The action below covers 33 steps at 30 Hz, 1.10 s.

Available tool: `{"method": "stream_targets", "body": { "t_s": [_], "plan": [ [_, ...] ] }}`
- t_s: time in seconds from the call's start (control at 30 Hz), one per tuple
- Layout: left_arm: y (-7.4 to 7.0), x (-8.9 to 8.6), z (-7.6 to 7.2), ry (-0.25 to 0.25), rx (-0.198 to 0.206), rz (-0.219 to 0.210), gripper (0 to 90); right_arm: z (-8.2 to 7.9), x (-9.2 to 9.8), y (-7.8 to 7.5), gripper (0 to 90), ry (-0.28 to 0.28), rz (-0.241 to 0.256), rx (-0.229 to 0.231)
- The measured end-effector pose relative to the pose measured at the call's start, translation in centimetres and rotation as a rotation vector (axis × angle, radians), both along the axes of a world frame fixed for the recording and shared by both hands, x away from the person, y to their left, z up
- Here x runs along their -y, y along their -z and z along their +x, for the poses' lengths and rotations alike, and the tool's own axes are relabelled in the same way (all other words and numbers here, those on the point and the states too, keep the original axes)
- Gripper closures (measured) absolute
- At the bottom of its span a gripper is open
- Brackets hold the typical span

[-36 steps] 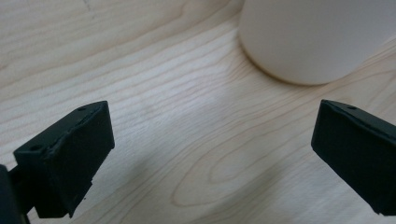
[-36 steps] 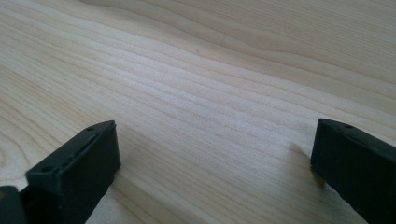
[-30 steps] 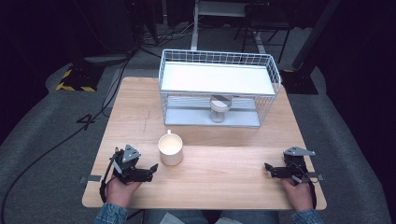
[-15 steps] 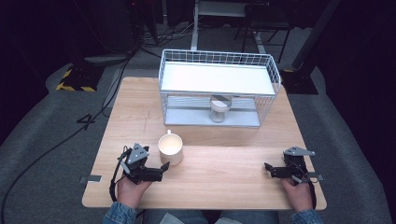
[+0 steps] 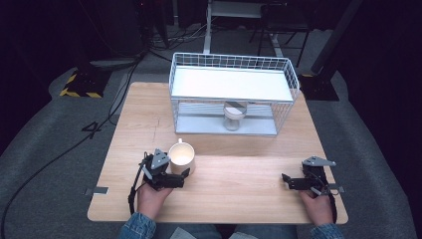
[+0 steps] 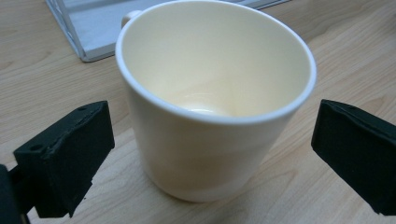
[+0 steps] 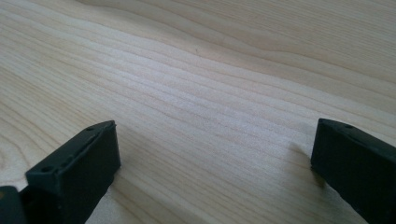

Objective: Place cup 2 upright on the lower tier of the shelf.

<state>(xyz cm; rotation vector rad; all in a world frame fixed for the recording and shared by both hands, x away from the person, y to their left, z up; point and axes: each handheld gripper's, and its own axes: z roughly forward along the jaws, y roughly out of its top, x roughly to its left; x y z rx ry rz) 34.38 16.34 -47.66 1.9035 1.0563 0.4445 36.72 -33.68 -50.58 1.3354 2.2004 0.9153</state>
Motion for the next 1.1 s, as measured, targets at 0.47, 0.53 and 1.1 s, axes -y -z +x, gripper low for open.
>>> {"method": "stream_targets", "body": {
  "t_s": [0.47,0.53,1.1],
  "plan": [
    [1.1,1.2,2.1,-0.018,-0.016,-0.018,0.0,0.0,0.0,0.0,1.5,0.0,0.0,0.0],
    [1.3,1.3,2.3,-0.025,-0.013,-0.008,0.0,0.0,0.0,0.0,1.4,0.0,0.0,0.0],
    [1.2,2.0,2.4,-0.029,0.022,0.035,8.7,0.0,0.0,0.0,1.5,0.0,0.0,0.0]
  ]
}}
